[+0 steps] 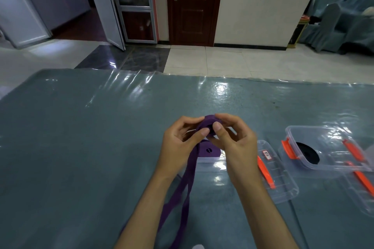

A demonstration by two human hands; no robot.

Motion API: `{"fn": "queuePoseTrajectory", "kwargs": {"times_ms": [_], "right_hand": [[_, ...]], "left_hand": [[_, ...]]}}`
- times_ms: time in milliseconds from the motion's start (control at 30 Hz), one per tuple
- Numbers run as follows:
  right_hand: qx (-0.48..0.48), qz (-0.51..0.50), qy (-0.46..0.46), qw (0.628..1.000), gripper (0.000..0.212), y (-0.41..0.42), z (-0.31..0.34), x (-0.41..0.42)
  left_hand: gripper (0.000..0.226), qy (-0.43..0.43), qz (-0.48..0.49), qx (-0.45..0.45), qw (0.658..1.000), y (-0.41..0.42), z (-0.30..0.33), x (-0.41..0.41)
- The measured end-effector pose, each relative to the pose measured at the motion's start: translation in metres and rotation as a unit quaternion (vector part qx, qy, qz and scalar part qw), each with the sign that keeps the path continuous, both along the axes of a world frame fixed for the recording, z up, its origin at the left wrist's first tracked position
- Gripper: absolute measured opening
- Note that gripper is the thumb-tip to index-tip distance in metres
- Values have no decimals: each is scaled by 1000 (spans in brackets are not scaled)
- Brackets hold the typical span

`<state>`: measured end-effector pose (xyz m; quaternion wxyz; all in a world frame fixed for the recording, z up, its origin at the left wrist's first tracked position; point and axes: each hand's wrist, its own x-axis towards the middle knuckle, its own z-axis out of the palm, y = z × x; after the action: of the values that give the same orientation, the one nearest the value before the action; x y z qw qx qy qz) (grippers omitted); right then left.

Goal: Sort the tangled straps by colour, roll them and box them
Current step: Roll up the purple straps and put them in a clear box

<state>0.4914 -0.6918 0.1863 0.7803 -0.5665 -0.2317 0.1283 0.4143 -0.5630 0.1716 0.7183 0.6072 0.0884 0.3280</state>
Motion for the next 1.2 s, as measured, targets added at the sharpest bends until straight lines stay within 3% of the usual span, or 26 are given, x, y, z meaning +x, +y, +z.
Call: {"fn": "queuePoseTrajectory", "kwargs": {"times_ms": [233,400,600,800,1000,1200], "right_hand": [[-65,22,-33,997,24,-4,5,10],[-33,22,-33,999,27,-9,3,12],[3,70,16,997,35,-9,0,9],[-47,54,-77,994,23,-10,11,14],[-45,67,-116,990,23,-12,14,12],[-45,42,-147,987,25,-15,13,14]], "left_hand": [[22,-27,55,16,998,4,5,-2],[8,-23,39,-1,999,0,7,-1],[25,12,-10,-25,1000,15,20,-7],[36,65,-56,-34,996,16,25,-16],[21,92,-82,47,991,21,32,-20],[32,121,-71,101,985,24,33,-21]]}}
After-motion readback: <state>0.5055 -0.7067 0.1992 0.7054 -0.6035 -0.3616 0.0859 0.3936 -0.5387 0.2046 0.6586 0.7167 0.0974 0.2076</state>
